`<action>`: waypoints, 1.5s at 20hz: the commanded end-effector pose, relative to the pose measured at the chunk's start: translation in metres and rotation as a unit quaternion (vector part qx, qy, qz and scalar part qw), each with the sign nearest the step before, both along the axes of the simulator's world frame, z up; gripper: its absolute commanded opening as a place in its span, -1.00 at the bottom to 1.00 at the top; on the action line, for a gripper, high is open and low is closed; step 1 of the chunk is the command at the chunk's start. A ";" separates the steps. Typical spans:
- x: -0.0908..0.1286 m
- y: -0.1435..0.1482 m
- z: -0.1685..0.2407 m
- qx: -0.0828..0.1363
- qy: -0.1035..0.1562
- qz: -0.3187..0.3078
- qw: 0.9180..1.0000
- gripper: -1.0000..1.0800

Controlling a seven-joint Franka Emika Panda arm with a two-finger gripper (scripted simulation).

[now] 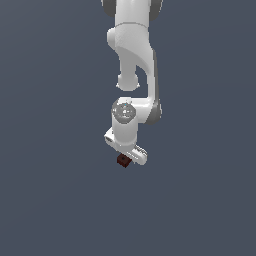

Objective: Pick up the object and move it to a goal position.

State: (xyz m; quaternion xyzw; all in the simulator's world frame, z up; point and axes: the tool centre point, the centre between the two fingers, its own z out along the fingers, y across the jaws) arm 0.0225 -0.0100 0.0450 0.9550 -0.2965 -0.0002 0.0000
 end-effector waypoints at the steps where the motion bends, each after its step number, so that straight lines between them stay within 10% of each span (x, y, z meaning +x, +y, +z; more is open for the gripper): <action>1: 0.000 0.000 -0.011 0.000 0.000 -0.001 1.000 0.92; 6: 0.001 0.000 -0.018 0.000 0.000 -0.001 1.000 0.92; 7: 0.001 0.000 -0.018 0.000 0.000 -0.001 1.000 -1.00; 30: -0.007 0.027 0.027 0.000 0.000 -0.001 1.000 -1.00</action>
